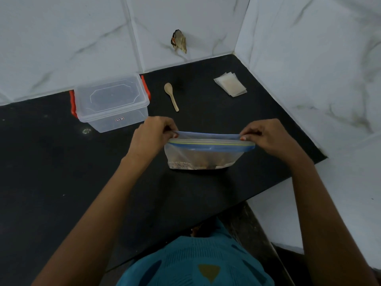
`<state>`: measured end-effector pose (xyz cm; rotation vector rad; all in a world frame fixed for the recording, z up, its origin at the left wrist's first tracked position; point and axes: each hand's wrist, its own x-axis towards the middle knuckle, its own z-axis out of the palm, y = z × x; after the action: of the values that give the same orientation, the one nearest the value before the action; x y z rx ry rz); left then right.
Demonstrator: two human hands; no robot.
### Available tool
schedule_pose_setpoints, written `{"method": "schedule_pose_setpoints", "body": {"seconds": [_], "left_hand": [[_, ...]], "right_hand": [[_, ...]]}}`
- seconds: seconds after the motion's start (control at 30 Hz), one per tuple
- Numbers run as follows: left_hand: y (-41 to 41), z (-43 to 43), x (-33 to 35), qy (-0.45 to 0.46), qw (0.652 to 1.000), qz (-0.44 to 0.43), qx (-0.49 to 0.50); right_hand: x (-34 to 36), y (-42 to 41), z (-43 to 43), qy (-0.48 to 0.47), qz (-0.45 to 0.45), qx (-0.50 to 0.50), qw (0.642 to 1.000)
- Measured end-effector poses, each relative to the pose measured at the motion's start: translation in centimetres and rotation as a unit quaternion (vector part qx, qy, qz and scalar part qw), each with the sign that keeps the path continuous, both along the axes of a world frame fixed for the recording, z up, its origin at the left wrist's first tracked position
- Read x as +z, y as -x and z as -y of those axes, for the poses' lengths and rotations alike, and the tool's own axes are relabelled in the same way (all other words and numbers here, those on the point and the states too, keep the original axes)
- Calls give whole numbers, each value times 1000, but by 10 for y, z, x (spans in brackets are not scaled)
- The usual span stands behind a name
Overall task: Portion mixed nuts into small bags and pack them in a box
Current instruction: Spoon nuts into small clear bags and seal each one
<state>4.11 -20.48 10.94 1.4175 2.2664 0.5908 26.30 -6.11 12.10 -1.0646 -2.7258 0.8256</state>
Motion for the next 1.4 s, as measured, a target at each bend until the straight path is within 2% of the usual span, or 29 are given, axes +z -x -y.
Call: {"method": "schedule_pose_setpoints", "body": {"seconds": [0.13,0.23,0.3,0.37,0.43,0.5,0.6,0.73,1.0,1.13,1.27,1.4], "left_hand": [[3,-4,3,25,999,18,-27],[4,-2,2,28,999,16,-9],[1,-1,0,24,1000,10,6],[-5,-2,-1,11,1000,-5,11],[-14,-3,-2,-7,999,-35,-13],[-26,-9,-1,-16,996,-70,-50],[-49,-26,3,-32,986,-105,-126],[-78,-53,3,-69,973,-65,-208],[-82,-80,-7,-105,967,-62,-224],[-77,-83,-13,-126,967,-103,-195],[-71,-86,-14,-132,970,-108,-173],[-73,-86,-17,-139,969,-106,-173]], "right_hand": [[-2,4,-4,13,-14,-45,999],[-4,4,-1,79,-51,-128,987],[-5,0,5,148,-98,-207,962],[-6,-4,11,205,-173,-304,914],[-9,-9,18,204,-163,-348,901],[-13,-11,25,209,-135,-349,904],[-15,-11,34,252,-139,-336,897],[-18,-8,38,232,-158,-337,898],[-32,9,47,165,-177,-386,890],[-25,6,48,201,-161,-370,892],[-19,-2,48,229,-144,-358,894],[-17,-5,48,272,-171,-368,872]]}}
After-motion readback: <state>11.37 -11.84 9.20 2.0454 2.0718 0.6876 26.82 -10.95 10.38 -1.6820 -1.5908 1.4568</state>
